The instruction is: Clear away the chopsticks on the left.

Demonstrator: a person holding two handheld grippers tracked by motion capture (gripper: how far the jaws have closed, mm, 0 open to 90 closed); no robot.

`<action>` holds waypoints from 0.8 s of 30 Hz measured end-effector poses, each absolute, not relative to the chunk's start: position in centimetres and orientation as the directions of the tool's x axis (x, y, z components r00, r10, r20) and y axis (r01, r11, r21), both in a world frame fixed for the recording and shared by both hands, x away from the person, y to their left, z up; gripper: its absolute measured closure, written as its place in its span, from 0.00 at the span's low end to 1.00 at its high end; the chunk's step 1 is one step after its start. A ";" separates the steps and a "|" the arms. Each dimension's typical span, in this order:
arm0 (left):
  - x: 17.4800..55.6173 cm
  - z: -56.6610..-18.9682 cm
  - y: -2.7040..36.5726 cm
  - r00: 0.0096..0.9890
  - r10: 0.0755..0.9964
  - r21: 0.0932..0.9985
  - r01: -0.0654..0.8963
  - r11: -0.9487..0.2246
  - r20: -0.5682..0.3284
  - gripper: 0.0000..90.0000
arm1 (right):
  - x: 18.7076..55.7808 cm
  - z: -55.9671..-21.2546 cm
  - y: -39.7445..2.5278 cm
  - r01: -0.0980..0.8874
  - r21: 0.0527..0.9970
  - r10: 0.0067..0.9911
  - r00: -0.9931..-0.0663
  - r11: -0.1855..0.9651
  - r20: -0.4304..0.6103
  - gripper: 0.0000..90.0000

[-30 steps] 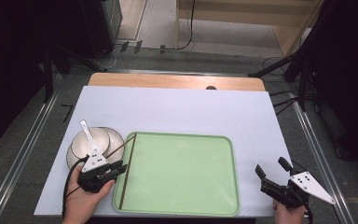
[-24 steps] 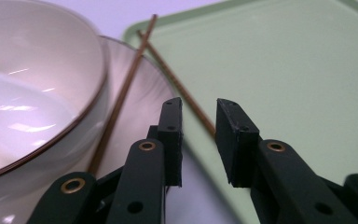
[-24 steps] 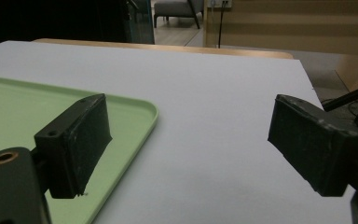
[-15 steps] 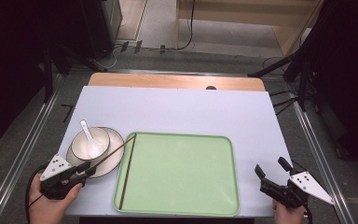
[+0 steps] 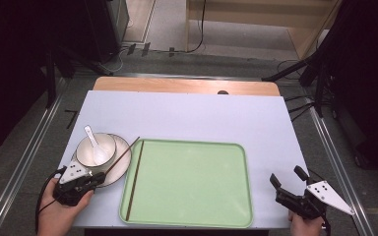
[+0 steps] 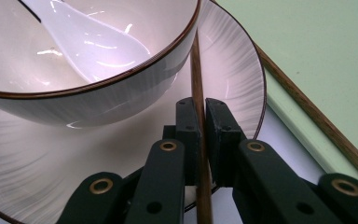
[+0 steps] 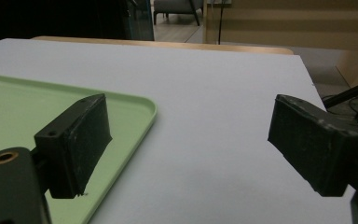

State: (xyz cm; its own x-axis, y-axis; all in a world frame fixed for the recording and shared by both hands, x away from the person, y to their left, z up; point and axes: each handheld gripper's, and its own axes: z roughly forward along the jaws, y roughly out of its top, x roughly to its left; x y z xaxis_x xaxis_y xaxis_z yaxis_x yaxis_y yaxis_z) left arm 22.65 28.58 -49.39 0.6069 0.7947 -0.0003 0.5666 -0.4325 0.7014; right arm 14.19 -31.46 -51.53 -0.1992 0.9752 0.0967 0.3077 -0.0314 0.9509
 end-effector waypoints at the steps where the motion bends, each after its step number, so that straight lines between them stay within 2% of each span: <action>1: 22.6 -49.3 28.5 0.612 0.791 0.702 0.559 -0.440 0.008 0.94 | 14.2 -51.5 -31.5 0.310 0.950 0.975 -0.199 -0.033 0.098 0.14; 10: 21.5 -48.1 26.7 0.646 0.763 0.740 0.512 -0.438 0.004 0.95 | 14.2 -51.6 -31.5 0.309 0.950 0.975 -0.198 -0.033 0.099 0.14; 17: 21.0 -48.1 24.1 0.670 0.739 0.753 0.523 -0.399 -0.073 0.95 | 14.2 -51.5 -31.5 0.306 0.952 0.975 -0.200 -0.030 0.095 0.14; 24: 20.6 -49.3 19.1 0.697 0.705 0.741 0.541 -0.398 -0.131 0.95 | 14.2 -51.5 -31.4 0.303 0.952 0.975 -0.199 -0.030 0.094 0.14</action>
